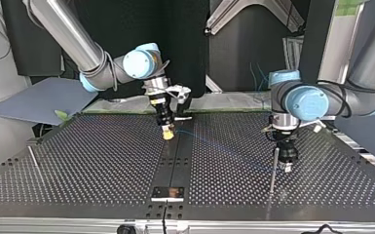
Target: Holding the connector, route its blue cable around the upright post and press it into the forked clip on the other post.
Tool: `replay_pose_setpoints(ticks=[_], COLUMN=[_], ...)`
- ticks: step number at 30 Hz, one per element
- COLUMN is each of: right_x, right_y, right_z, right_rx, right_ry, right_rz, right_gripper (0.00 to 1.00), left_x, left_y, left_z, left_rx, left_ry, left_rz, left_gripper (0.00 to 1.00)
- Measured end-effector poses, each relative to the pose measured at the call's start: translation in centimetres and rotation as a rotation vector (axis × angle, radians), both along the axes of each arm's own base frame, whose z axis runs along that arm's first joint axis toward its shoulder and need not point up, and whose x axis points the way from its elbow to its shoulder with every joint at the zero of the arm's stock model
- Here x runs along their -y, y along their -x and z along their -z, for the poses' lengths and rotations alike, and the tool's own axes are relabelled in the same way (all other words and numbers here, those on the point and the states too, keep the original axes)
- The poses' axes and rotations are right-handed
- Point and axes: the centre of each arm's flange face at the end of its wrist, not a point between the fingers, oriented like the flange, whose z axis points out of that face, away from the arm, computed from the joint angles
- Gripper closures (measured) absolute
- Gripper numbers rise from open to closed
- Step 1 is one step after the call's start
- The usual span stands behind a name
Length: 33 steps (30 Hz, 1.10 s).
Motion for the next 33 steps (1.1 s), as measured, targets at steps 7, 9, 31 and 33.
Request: replay_pose_setpoints(ticks=[7, 9, 31, 33], right_x=[0.2, 0.2, 0.3, 0.1], right_y=[-0.2, -0.3, 0.2, 0.5], right_z=[2.1, 2.9, 12.2, 13.2], right_rx=[-0.017, -0.023, -0.087, -0.088], right_ry=[-0.020, -0.027, -0.112, -0.121], right_rz=[0.001, -0.001, 0.039, 0.043], right_gripper=[0.73, 0.73, 0.73, 0.73], left_x=[0.7, 0.8, 0.9, 0.9], left_y=[-0.2, -0.4, -2.8, -2.8], left_z=[1.2, 1.3, 2.7, 2.7], left_rx=[-0.028, -0.024, -0.071, -0.072], left_ry=[-0.003, 0.000, 0.003, 0.003], left_rz=[0.028, 0.036, 0.028, 0.028], left_gripper=[0.18, 0.18, 0.16, 0.16])
